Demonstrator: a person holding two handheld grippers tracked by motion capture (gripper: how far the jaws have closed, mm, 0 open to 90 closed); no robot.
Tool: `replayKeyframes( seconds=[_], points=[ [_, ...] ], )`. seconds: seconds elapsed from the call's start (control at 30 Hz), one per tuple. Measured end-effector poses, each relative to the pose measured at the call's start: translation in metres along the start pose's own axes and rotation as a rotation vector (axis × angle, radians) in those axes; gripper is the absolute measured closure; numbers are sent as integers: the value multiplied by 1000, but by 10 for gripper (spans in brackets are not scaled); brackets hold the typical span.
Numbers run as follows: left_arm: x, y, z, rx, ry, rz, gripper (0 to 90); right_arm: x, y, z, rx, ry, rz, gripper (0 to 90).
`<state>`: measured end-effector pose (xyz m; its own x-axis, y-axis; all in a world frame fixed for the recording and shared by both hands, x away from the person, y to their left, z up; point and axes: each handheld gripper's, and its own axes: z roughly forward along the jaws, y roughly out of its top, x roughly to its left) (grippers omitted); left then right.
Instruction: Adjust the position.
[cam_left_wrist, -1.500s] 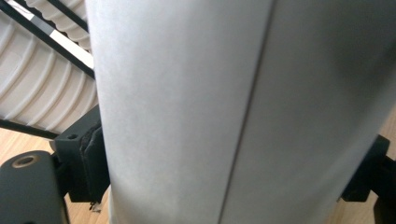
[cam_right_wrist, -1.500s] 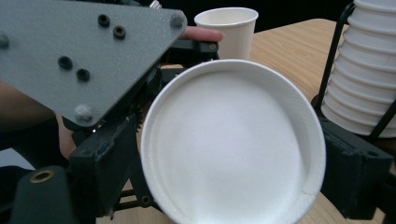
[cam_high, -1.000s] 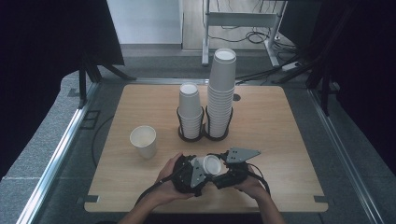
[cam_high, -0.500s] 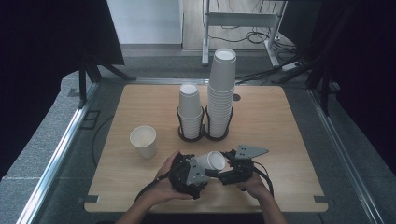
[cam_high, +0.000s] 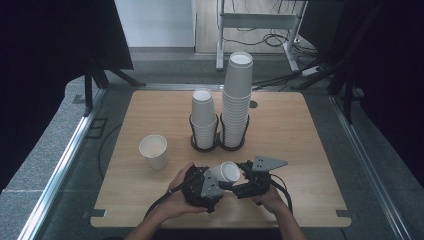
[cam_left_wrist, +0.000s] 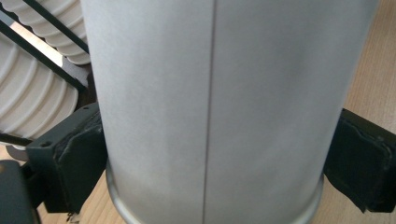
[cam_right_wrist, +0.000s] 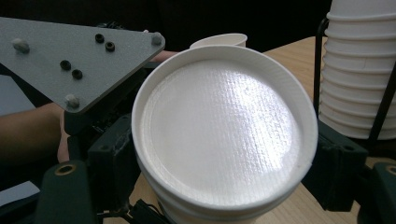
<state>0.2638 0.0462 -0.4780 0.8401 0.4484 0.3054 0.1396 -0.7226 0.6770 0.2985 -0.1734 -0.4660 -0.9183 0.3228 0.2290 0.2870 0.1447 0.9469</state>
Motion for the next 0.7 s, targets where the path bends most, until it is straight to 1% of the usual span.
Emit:
replayKeyframes(
  seconds=[0.1,0.17,0.27,0.37,0.4,0.47,0.53,0.7],
  points=[
    [0,0,1,9,6,15,38,1,0,1,7,-8,-14,224],
    [0,0,0,3,7,15,36,2,0,1,5,-11,-25,224],
    [1,0,-1,-6,-6,-7,27,3,0,1,-10,-10,-26,226],
    [2,0,0,-12,-29,-39,23,4,0,1,-25,-13,-30,226],
    [3,0,1,-10,-44,-45,22,4,0,2,-28,-14,-33,227],
    [3,-1,2,-12,-57,-50,21,5,0,3,-21,-21,-43,227],
    [3,-1,2,-8,-56,-46,27,6,-1,4,-14,-21,-51,226],
    [3,-2,2,-5,-55,-33,44,4,-2,4,-7,-18,-50,225]
  ],
)
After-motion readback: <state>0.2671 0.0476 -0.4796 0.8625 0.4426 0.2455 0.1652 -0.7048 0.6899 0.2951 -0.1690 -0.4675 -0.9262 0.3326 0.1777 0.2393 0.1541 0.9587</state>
